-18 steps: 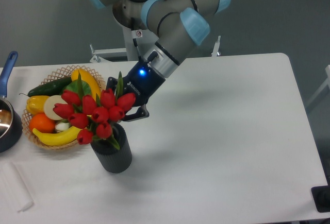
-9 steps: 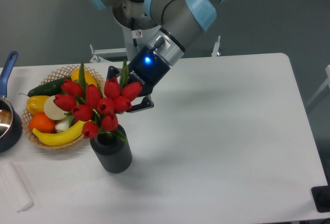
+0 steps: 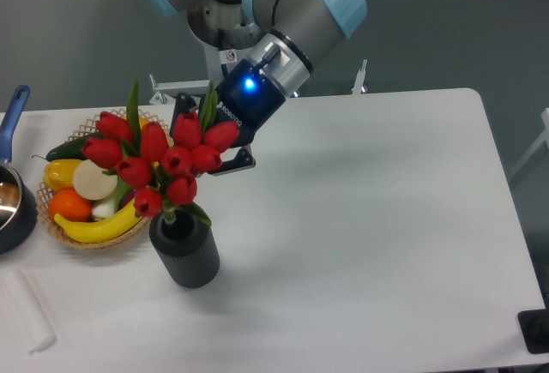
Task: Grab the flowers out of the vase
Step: 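Lift the gripped tulips straight up out of the black vase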
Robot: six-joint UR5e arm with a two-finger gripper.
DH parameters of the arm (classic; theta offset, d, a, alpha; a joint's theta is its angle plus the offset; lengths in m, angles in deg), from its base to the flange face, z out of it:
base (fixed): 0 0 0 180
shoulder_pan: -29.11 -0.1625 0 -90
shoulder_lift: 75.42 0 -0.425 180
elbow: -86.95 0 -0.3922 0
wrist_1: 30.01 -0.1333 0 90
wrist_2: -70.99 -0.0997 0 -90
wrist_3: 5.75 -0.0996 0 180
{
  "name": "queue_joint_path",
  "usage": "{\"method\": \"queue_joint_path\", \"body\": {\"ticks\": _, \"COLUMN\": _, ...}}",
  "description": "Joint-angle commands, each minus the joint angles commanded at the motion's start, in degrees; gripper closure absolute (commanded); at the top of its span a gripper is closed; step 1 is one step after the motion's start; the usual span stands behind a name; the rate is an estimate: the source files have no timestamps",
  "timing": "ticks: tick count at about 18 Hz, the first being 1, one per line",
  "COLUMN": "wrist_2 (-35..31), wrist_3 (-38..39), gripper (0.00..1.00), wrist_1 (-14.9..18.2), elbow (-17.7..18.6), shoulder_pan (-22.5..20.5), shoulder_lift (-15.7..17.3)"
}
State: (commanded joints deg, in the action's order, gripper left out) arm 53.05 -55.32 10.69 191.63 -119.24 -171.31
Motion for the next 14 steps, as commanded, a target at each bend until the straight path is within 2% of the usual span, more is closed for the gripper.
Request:
{"method": "queue_joint_path", "body": {"ticks": 3, "wrist_2": 2.1, "wrist_3": 0.0, "gripper": 0.85, "wrist_1": 0.0, "elbow": -1.1, "shoulder_pan": -1.6, "shoulder_lift": 0.0}}
{"method": "queue_joint_path", "body": {"ticks": 8, "wrist_2": 2.1, "wrist_3": 0.1, "gripper": 0.85, "wrist_1": 0.0, "elbow": -3.7, "shoulder_pan": -3.4, "shoulder_lift": -0.1}}
{"method": "queue_joint_path", "body": {"ticks": 14, "wrist_2": 2.0, "wrist_3": 0.3, "gripper": 0.85, "wrist_1": 0.1, "elbow": -4.7, "shoulder_pan": -5.6, "shoulder_lift": -0.3}}
